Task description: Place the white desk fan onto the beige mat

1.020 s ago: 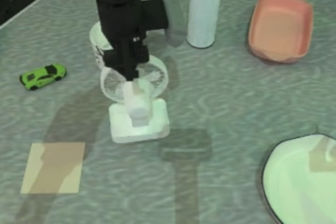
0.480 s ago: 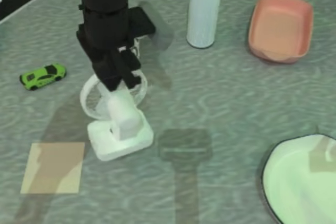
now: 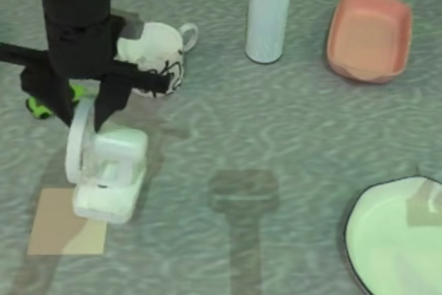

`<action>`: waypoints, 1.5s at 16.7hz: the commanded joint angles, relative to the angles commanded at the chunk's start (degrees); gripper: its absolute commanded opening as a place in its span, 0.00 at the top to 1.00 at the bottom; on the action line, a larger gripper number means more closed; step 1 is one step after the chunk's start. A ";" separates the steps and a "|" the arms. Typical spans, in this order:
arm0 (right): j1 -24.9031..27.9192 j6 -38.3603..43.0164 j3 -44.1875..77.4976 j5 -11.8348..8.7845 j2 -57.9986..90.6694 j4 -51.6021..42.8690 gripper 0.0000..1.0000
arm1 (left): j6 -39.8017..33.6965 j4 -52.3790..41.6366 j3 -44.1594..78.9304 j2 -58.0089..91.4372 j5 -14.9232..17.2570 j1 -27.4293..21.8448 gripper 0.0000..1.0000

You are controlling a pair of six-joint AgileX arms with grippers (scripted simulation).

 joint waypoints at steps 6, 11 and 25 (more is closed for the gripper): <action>0.00 0.00 0.00 0.00 0.00 0.00 0.00 | -45.73 3.88 -10.96 -10.15 0.74 4.21 1.00; 0.00 0.00 0.00 0.00 0.00 0.00 0.00 | -74.28 8.70 -19.97 -17.21 2.92 7.42 1.00; 0.00 0.00 0.00 0.00 0.00 0.00 0.00 | -89.16 14.54 -27.66 -21.00 5.09 9.51 1.00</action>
